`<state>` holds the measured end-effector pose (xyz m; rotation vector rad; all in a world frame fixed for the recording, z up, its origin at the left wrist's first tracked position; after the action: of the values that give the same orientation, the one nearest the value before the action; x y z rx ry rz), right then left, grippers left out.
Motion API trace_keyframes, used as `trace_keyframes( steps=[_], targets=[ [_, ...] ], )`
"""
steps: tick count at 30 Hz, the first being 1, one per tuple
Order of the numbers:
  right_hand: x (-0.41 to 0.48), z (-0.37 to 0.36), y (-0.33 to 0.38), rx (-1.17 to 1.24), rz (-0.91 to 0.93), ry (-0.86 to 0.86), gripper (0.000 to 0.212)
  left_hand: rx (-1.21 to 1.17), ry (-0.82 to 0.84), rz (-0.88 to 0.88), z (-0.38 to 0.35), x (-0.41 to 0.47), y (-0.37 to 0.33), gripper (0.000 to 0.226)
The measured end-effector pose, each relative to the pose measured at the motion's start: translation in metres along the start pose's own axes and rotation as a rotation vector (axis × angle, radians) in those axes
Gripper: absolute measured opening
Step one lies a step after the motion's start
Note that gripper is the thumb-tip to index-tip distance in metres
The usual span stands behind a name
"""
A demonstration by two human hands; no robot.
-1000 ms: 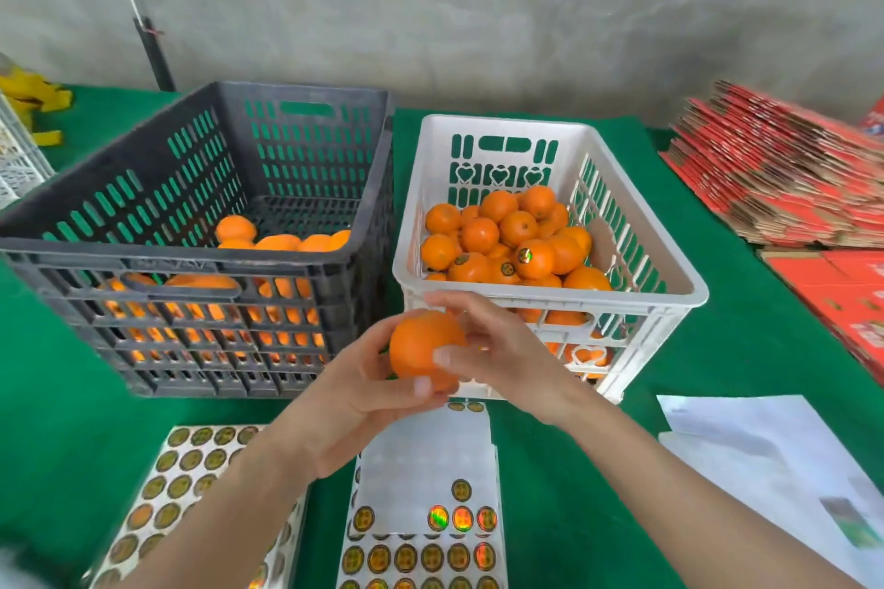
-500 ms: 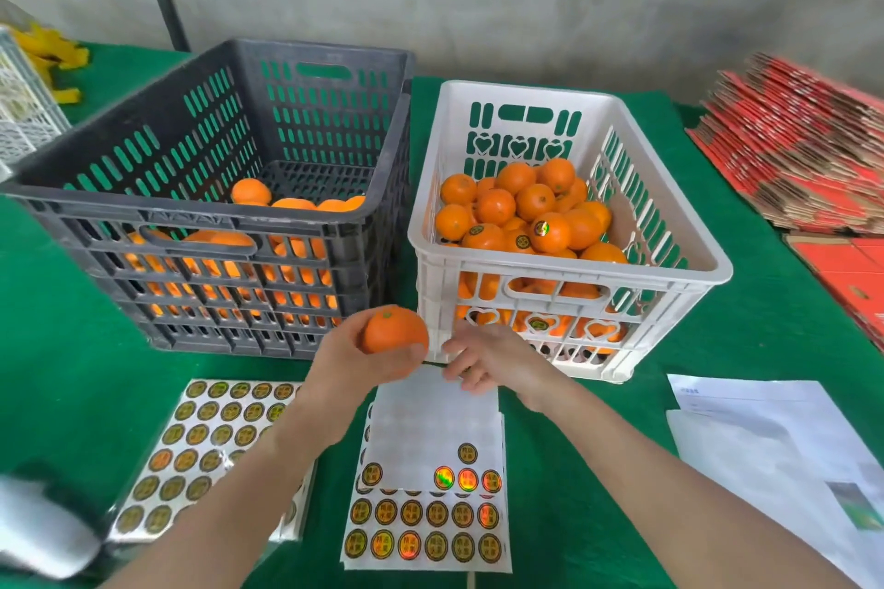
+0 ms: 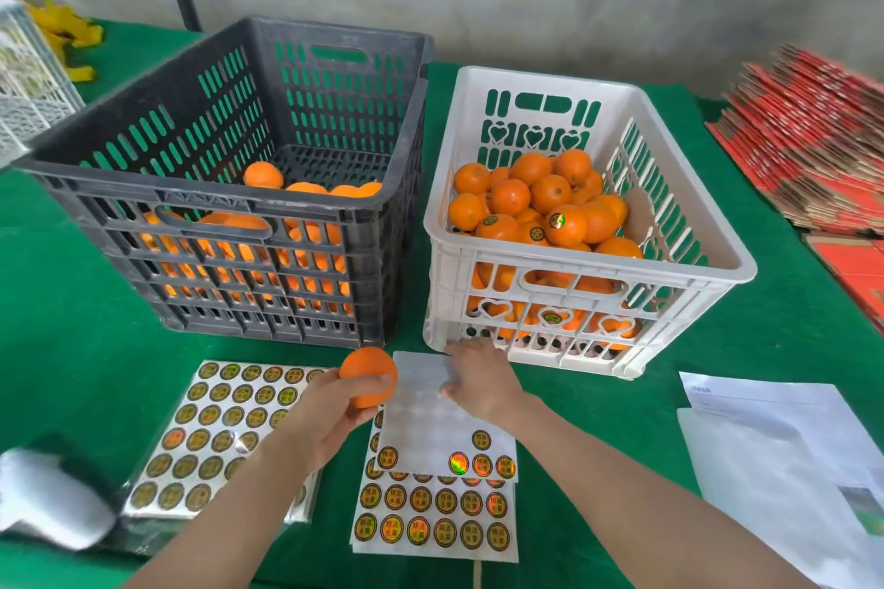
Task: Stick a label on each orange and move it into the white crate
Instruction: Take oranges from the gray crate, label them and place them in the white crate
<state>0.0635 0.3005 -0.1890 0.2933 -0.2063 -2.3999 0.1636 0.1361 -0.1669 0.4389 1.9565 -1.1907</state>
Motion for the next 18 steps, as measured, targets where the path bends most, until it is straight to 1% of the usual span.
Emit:
trace_keyframes(
  steps=[2, 5, 9, 11, 13, 14, 15, 16, 17, 18],
  targets=[
    [0.001, -0.001, 0.001, 0.014, 0.0, -0.011, 0.044, -0.012, 0.032, 0.023, -0.001, 0.002, 0.003, 0.089],
    [-0.001, -0.001, 0.002, 0.04, 0.038, -0.097, 0.025, 0.025, 0.079, 0.007, -0.004, 0.004, 0.002, 0.096],
    [-0.011, 0.013, 0.0, 0.196, 0.057, -0.244, 0.016, 0.138, 0.128, -0.053, -0.006, 0.0, -0.008, 0.096],
    [-0.015, 0.022, -0.006, 0.255, 0.058, -0.246, 0.006, 0.221, 0.209, -0.059, -0.005, -0.005, -0.013, 0.086],
    [-0.018, 0.03, -0.012, 0.274, 0.041, -0.198, 0.009, 0.278, 0.297, -0.038, -0.006, -0.009, -0.014, 0.078],
    [-0.02, 0.033, -0.015, 0.279, 0.033, -0.177, 0.007, 0.299, 0.332, -0.028, -0.008, -0.01, -0.013, 0.076],
    [-0.022, 0.035, -0.015, 0.276, 0.031, -0.165, 0.011, 0.325, 0.354, -0.019, -0.011, -0.011, -0.013, 0.074],
    [-0.025, 0.036, -0.014, 0.262, 0.025, -0.167, 0.021, 0.354, 0.361, -0.01, -0.016, -0.012, -0.011, 0.072],
    [-0.03, 0.036, -0.012, 0.246, 0.024, -0.21, 0.029, 0.374, 0.35, -0.002, -0.021, -0.013, -0.01, 0.07],
    [-0.035, 0.036, -0.008, 0.243, 0.028, -0.29, 0.032, 0.371, 0.328, 0.007, -0.026, -0.013, -0.008, 0.067]
  ],
)
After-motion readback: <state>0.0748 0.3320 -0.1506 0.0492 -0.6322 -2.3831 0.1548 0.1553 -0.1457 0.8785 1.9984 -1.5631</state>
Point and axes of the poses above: each hand's wrist, its own x-axis towards the middle knuckle, its own z-axis out of the back of the hand, y = z × x, the point moved 2 cm from there along x, towards the middle knuckle, and after that the axes turned 10 degrees about z, right-handed, at the moved point
